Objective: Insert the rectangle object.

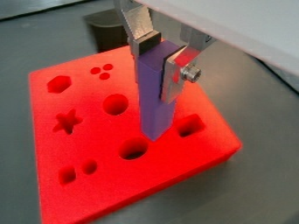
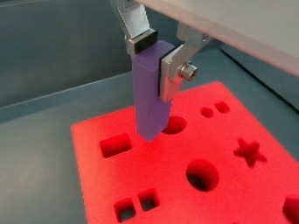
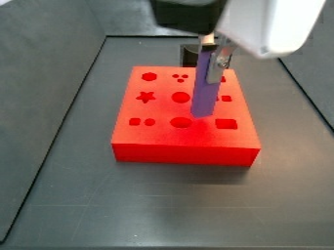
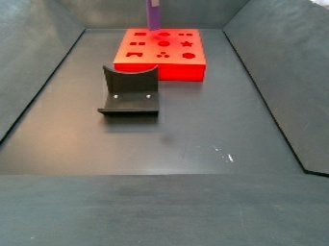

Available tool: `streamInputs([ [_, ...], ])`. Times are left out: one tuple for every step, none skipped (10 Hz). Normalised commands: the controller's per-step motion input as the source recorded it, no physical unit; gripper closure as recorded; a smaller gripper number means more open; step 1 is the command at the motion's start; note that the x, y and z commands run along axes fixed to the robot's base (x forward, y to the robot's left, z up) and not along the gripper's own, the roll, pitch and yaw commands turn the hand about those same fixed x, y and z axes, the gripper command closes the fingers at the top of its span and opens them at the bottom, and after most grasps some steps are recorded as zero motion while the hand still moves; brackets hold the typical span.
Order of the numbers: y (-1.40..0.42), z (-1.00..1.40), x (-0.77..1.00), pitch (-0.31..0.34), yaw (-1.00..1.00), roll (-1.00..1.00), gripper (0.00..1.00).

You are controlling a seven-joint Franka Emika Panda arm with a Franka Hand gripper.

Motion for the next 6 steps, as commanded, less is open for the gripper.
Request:
streamInputs([
  [-0.11,0.00,0.16,0.000,-0.87,0.00,1.00],
  [-0.23,0.14,0.38,0.006,-0.59,-0.05,1.00],
  [-0.23,0.13,0.50,0.079,-0.45,-0.04,1.00],
  [-0.15,0.00,0.29,0.006,-0.74,0.00,1.00],
  [-0.12,0.00,0.16,0.000,-0.85,0.00,1.00],
  [-0.17,0.00,0.25,0.070,-0.67,0.00,1.00],
])
